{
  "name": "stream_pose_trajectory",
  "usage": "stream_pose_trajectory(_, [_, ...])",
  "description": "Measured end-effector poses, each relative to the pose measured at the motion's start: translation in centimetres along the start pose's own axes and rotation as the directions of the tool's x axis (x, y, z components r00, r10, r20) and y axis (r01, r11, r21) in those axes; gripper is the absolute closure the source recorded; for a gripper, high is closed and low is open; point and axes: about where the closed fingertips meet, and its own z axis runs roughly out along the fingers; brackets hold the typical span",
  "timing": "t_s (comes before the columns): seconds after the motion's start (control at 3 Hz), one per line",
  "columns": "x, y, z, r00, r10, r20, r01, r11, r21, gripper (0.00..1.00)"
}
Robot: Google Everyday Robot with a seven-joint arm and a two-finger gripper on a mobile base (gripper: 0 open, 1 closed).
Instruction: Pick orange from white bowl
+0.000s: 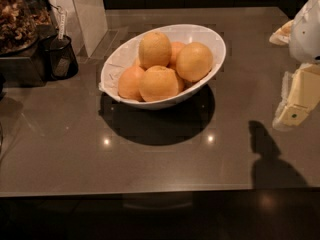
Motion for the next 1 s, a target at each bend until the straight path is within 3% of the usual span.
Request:
stream_pose_trajectory(0.33, [-0.1, 0.0, -0.1, 1.000, -0.001, 0.003, 0.001, 1.0000, 0.003, 0.00])
stream_pose_trajectory(0.67, [-2.9, -1.0, -0.9, 0.996, -0.054, 0.075, 0.054, 0.9985, 0.002, 0.00])
stream_pose_trajectory(1.0, [-8.0, -2.2, -1.5, 0.979, -0.149, 0.140, 0.151, 0.9885, -0.005, 0.00])
